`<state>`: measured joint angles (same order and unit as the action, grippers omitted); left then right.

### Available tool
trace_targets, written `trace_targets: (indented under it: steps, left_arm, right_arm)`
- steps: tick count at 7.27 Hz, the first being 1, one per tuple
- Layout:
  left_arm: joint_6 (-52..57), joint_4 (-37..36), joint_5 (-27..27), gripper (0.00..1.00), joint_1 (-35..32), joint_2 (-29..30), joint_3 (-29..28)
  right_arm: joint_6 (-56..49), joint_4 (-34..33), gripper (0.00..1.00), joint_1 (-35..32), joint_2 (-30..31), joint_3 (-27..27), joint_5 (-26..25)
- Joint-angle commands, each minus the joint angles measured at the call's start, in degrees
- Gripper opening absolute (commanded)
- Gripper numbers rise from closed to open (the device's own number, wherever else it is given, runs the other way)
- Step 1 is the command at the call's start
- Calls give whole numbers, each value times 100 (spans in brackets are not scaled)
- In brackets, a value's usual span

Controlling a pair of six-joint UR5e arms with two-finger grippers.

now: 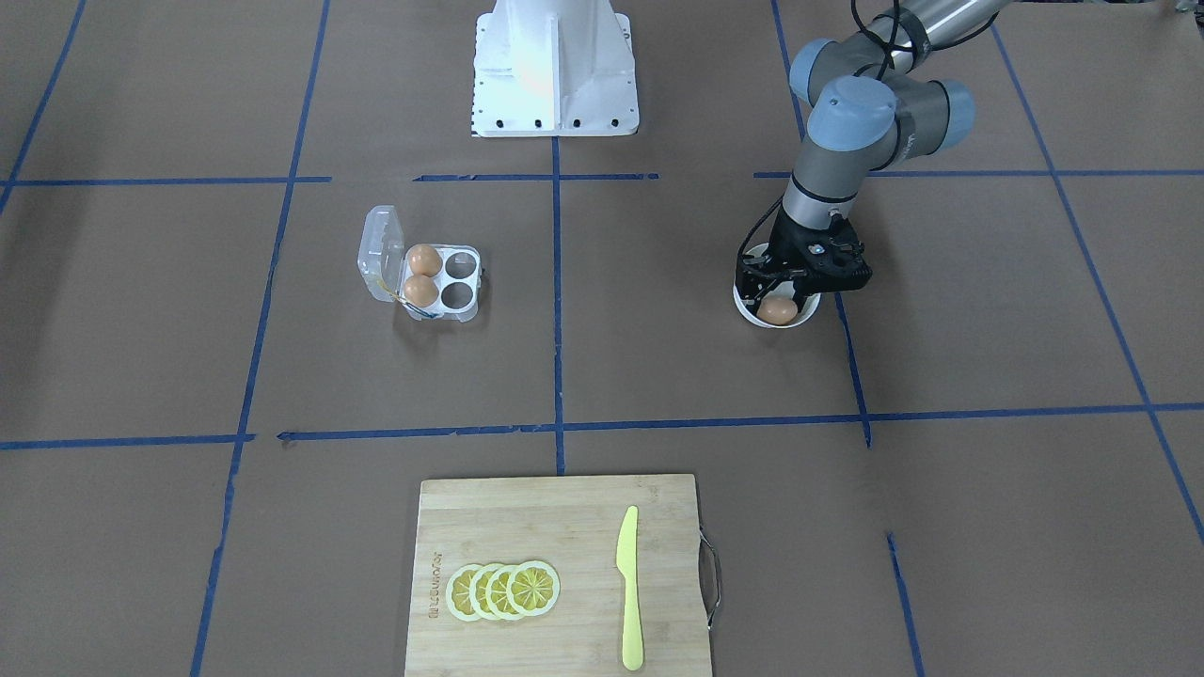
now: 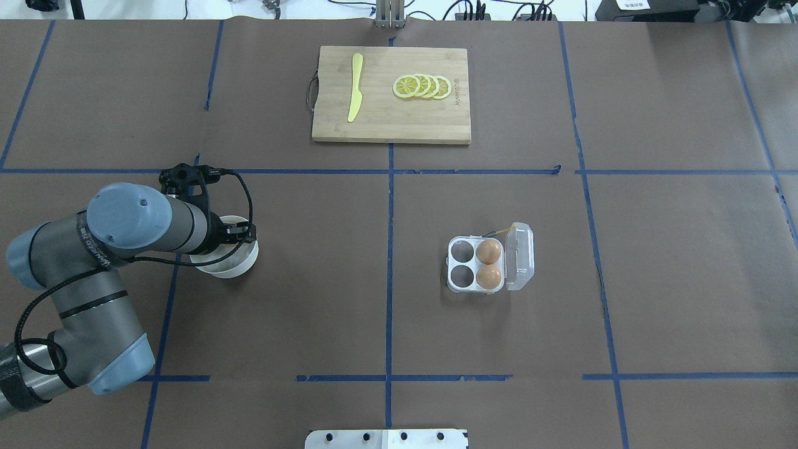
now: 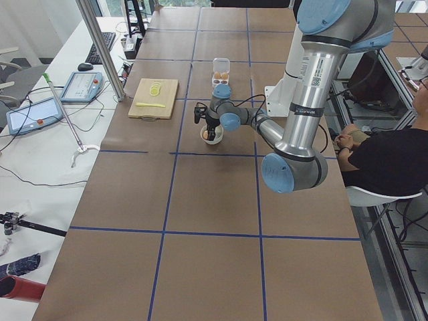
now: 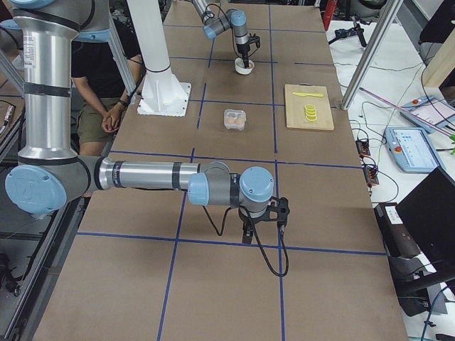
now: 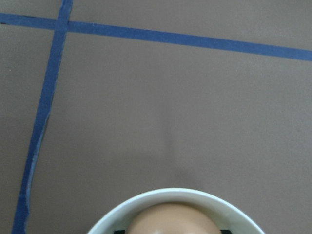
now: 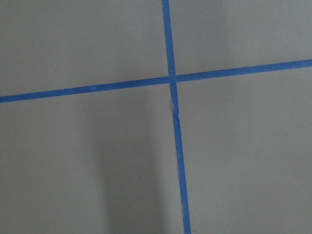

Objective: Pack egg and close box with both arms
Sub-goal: 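Close the left gripper on the brown egg and lift it from the bowl, then carry the egg with the left gripper over the clear egg box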

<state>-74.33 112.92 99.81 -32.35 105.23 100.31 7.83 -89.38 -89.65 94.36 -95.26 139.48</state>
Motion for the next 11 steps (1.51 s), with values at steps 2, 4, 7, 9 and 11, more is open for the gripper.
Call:
trace_targets:
  steps: [2, 4, 7, 9, 11]
  left_arm:
    - [33, -181, -41, 0, -122, -247, 644]
    - [24, -1188, -41, 0, -123, -240, 1495]
    - [-412, -1082, 47, 0, -26, 914, 1318]
    - [-1499, 1122, 746, 0, 61, 1403, 521]
    - [-2031, 1829, 733, 0, 482, 2392, -849]
  right_arm:
    - [-1, 9, 100, 0, 3, -1, 0]
    - [-1, 9, 100, 0, 3, -10, 0]
    - [-1, 0, 100, 0, 3, -54, 9]
    - [-1, 0, 100, 0, -5, -71, 0]
    - [8, 9, 100, 0, -6, -71, 0]
